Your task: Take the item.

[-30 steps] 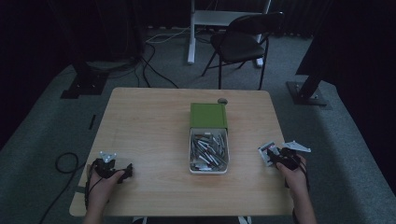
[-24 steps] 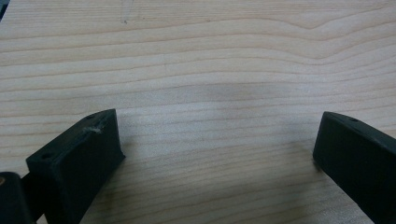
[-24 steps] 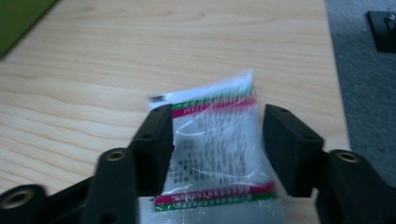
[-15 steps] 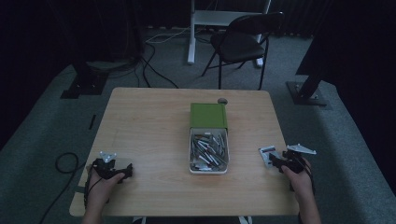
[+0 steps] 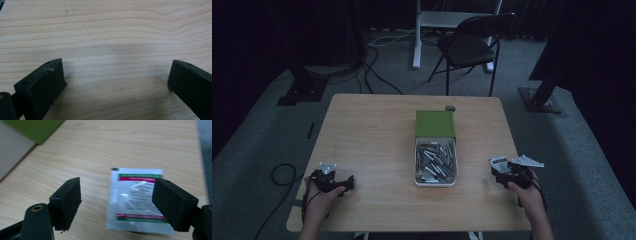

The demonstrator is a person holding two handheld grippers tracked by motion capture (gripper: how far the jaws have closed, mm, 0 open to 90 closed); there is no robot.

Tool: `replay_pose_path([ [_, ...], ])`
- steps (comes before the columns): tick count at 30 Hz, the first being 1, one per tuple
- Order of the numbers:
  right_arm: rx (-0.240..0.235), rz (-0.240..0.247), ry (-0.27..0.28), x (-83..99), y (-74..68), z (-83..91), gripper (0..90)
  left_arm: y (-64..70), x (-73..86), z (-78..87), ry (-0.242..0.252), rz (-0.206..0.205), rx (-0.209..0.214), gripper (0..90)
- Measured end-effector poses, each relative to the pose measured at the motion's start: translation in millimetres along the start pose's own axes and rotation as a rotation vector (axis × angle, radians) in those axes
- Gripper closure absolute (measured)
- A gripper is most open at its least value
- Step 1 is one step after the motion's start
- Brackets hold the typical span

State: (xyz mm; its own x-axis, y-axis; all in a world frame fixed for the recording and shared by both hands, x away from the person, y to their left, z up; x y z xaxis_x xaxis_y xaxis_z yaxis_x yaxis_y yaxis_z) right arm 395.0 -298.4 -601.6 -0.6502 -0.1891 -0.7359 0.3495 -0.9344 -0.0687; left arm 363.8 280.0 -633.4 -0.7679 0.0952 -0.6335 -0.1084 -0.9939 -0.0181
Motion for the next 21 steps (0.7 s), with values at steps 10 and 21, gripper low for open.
replay_pose_path([
  [10,-0.11,0.074,0.017,-6.7,-39.6,-2.0,20.8,0.0,-0.1,0.0,0.001,0.001,0.0,1.6],
  [21,-0.211,0.157,-0.011,1.4,-71.5,-5.9,17.4,0.1,-0.1,-0.1,0.001,0.001,0.0,1.6],
])
Point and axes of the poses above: each handheld gripper's, and its own axes: z roughly backward along the jaws, x roughly out of its underside, y roughly to its right, the point moved 10 cm from there along -z, roughly forward along the jaws, and after that the axes turned 4 degrees about -y, right-handed, at the moved point
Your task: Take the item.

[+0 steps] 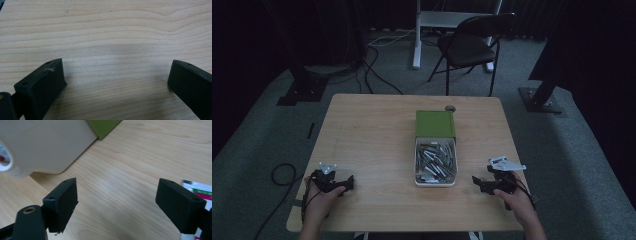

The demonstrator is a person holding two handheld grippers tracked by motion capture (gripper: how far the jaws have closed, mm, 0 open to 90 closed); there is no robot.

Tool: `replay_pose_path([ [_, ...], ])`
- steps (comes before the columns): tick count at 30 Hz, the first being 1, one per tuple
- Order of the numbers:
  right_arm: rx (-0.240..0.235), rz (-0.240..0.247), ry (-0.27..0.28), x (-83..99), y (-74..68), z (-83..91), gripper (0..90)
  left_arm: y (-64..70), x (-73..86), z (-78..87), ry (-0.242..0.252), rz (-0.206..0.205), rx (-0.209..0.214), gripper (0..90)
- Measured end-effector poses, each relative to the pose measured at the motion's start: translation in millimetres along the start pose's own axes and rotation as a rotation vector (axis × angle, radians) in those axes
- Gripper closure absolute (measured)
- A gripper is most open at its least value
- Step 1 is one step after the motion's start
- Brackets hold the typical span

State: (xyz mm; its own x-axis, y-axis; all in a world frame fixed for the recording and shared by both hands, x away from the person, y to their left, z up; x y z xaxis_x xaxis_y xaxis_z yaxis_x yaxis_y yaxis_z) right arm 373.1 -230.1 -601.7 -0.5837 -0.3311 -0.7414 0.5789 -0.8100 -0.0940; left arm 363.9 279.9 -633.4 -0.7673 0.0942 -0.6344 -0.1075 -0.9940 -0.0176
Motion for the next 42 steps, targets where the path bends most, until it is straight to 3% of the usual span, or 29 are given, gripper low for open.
replay_pose_path([
  [2,-0.007,0.005,-0.003,0.4,-2.3,-0.8,17.4,0.0,0.1,0.0,-0.001,-0.001,0.0,1.5],
  [5,-0.053,0.043,-0.02,3.5,-15.8,-4.7,17.3,-0.1,0.1,0.0,-0.001,-0.001,0.0,1.6],
  [10,-0.068,0.052,-0.034,5.6,-23.9,-10.4,16.3,0.0,0.0,0.0,0.0,0.0,0.0,1.6],
  [21,-0.107,0.151,-0.072,16.6,-38.6,-18.6,14.4,0.0,0.0,0.1,0.0,0.0,0.0,1.6],
  [24,-0.115,0.146,-0.074,17.8,-40.7,-19.2,14.4,-0.1,0.1,0.1,-0.001,-0.001,0.0,1.6],
  [34,-0.155,0.267,-0.12,28.6,-54.7,-22.2,15.1,-0.1,0.0,0.1,0.0,0.0,0.0,1.6],
  [35,-0.154,0.303,-0.119,29.9,-55.8,-22.8,14.8,0.0,0.0,0.1,0.0,0.0,0.0,1.6],
  [42,-0.169,0.296,-0.111,30.7,-58.5,-23.9,13.3,1.1,0.1,0.2,0.003,-0.008,0.006,1.7],
])
Point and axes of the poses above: each handheld gripper's, and its own axes: z roughly backward along the jaws, x roughly out of its underside, y roughly to its right, the point moved 10 cm from there along -z, roughly forward along the jaws, and after that the axes turned 4 degrees about -y, right-handed, at the moved point
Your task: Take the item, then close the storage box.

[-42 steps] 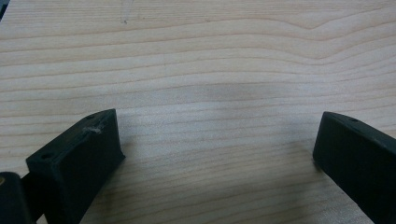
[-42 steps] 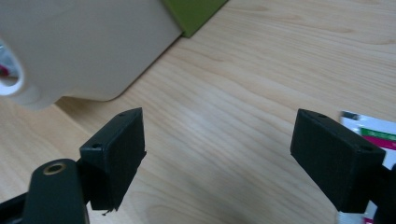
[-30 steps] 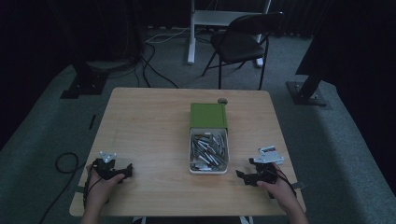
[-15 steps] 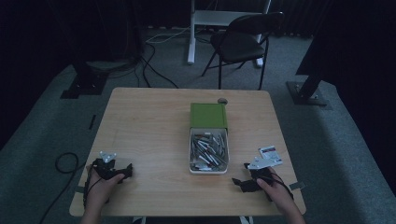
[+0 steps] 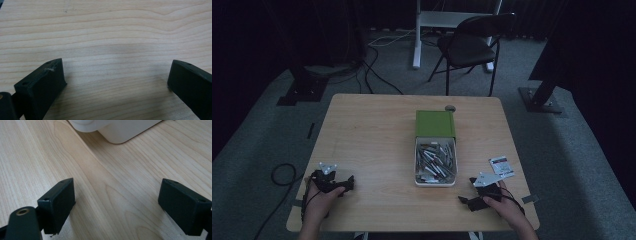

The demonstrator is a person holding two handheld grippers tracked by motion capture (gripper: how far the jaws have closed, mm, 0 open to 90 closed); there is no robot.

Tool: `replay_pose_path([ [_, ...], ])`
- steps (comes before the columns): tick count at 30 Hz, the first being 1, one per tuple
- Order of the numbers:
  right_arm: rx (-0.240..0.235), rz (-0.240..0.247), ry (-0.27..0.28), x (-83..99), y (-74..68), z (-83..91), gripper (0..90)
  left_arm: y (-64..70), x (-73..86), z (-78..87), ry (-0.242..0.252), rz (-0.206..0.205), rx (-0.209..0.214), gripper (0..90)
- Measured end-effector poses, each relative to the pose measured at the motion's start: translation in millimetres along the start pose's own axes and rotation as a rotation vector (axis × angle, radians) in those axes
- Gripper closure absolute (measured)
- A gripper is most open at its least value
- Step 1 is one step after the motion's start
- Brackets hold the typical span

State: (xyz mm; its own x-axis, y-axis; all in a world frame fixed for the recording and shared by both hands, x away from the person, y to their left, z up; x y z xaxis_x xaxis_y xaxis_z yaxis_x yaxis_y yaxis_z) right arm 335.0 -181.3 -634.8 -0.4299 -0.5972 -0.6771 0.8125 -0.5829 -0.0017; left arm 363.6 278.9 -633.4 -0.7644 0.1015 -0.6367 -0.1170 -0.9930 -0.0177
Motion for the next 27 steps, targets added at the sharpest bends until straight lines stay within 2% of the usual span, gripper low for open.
replay_pose_path([
  [1,0.001,-0.001,0.0,0.0,-0.1,-0.1,13.3,2.8,0.8,0.7,-0.001,-0.019,0.017,1.7],
  [2,0.001,-0.001,0.0,0.0,-0.1,-0.1,13.3,2.8,0.8,0.7,-0.001,-0.019,0.017,1.7],
  [3,0.001,-0.001,0.0,-0.1,-0.2,-0.1,13.1,4.8,1.3,1.1,0.001,-0.036,0.03,1.7],
  [4,0.002,-0.002,0.0,-0.1,-0.3,-0.3,12.9,9.1,2.5,2.3,0.002,-0.07,0.053,1.7],
  [6,0.002,-0.002,0.0,-0.1,-0.3,-0.3,12.9,11.6,3.2,2.9,0.003,-0.084,0.067,1.7],
  [7,0.002,-0.002,-0.001,-0.1,-0.3,-0.3,12.8,14.8,4.7,4.1,0.003,-0.109,0.084,1.7],
  [12,0.006,-0.007,-0.001,-0.3,-0.5,-0.5,12.7,19.0,7.8,6.7,0.002,-0.142,0.11,1.9],
  [13,0.009,-0.011,-0.001,-0.4,-0.6,-0.6,12.7,21.9,9.7,9.0,-0.001,-0.161,0.119,1.9],
  [14,0.009,-0.011,-0.001,-0.4,-0.6,-0.6,12.7,21.9,9.7,9.0,-0.001,-0.161,0.119,1.9],
  [15,0.013,-0.014,-0.002,-0.7,-0.6,-0.9,12.5,26.7,10.2,12.7,-0.001,-0.191,0.127,1.9],
  [16,0.015,-0.016,-0.002,-1.0,-0.6,-1.1,12.5,26.7,10.2,12.7,-0.001,-0.191,0.127,1.9],
  [17,0.017,-0.017,-0.001,-1.1,-0.6,-1.2,12.5,34.2,9.0,16.1,0.007,-0.217,0.153,1.9],
  [18,0.017,-0.017,-0.001,-1.1,-0.6,-1.2,12.5,34.2,9.0,16.1,0.007,-0.217,0.153,1.9],
  [20,0.021,-0.022,-0.003,-1.9,-0.1,-1.5,13.7,45.6,8.0,18.8,0.013,-0.252,0.187,1.9],
  [22,0.015,-0.032,-0.006,-2.9,-1.0,-1.1,13.8,50.9,7.2,19.7,0.017,-0.267,0.198,1.9],
  [24,0.02,-0.015,-0.004,-5.8,-2.1,-0.5,13.8,63.9,5.0,21.7,0.028,-0.303,0.222,1.9],
  [27,0.024,-0.016,0.011,-10.7,-2.3,1.6,13.7,77.0,2.1,23.2,0.048,-0.32,0.252,1.9],
])
Point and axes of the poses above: each handheld gripper's, and its own axes: z roughly backward along the jaws, x roughly out of its underside, y roughly to its right, the point moved 10 cm from there along -z, roughly forward along the jaws, and after that the axes turned 4 degrees about -y, right-handed, at the moved point
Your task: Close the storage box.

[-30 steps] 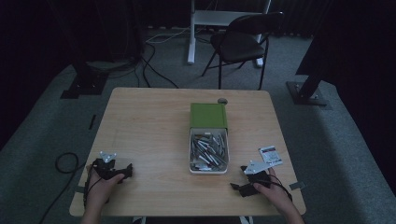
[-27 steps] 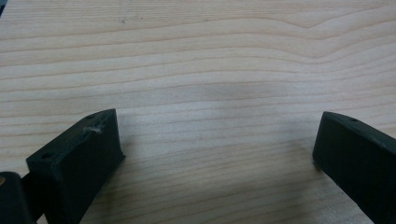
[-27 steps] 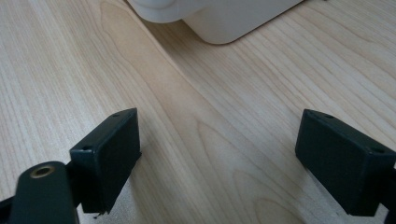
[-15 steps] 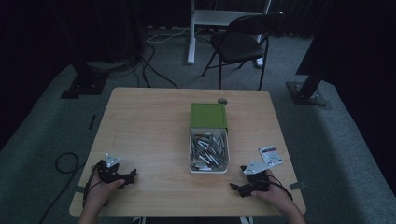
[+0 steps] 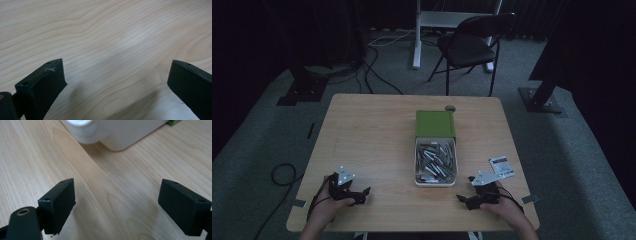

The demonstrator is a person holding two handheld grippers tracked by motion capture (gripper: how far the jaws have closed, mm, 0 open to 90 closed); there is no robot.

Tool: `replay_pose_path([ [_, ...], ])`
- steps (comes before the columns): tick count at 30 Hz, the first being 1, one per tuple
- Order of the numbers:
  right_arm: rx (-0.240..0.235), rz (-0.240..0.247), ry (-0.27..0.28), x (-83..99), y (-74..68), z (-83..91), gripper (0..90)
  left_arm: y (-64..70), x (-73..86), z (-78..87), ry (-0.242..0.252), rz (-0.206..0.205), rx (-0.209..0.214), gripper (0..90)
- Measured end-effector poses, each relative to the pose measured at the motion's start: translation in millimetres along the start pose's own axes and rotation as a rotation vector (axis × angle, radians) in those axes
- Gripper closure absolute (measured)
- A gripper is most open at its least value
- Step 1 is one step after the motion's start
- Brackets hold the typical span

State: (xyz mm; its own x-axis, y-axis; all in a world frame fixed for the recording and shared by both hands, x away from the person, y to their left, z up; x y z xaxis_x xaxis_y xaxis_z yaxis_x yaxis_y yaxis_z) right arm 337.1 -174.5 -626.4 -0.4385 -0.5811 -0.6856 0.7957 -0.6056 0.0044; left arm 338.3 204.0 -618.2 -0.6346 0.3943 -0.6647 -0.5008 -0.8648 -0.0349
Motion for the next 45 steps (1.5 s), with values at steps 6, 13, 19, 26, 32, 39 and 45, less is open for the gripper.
replay_pose_path([
  [6,0.0,0.002,0.064,-13.3,-0.2,8.6,13.5,24.8,-13.9,-5.3,0.05,-0.067,0.07,1.9],
  [13,0.01,-0.017,0.128,-27.1,3.0,17.0,13.4,42.2,-28.2,-9.0,0.082,-0.103,0.098,1.9],
  [19,0.002,-0.057,0.162,-36.7,4.2,19.2,13.3,54.5,-41.4,-12.1,0.108,-0.104,0.127,1.9],
  [26,-0.01,-0.1,0.198,-45.7,5.8,20.9,13.3,71.3,-60.8,-12.4,0.15,-0.105,0.141,1.9],
  [32,-0.021,-0.097,0.213,-50.0,4.5,20.6,13.3,84.4,-75.4,-12.4,0.181,-0.127,0.16,1.9],
  [39,-0.018,-0.103,0.217,-54.4,5.5,19.3,13.3,97.2,-89.0,-13.0,0.213,-0.142,0.17,1.9],
  [45,-0.02,-0.117,0.218,-56.9,7.6,16.0,13.4,100.3,-96.5,-16.2,0.22,-0.146,0.169,1.9],
])
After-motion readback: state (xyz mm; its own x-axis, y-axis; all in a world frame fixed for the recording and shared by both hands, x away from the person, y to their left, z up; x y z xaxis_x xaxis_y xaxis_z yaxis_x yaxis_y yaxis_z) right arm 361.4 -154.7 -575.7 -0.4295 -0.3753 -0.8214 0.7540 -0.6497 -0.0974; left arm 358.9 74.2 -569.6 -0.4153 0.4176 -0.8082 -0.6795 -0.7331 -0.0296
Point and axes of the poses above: each handheld gripper's, and its own axes: z roughly backward along the jaws, x roughly out of its underside, y roughly to its right, the point moved 10 cm from there along -z, roughly forward along the jaws, and after that the axes turned 4 degrees about -y, right-handed, at the moved point
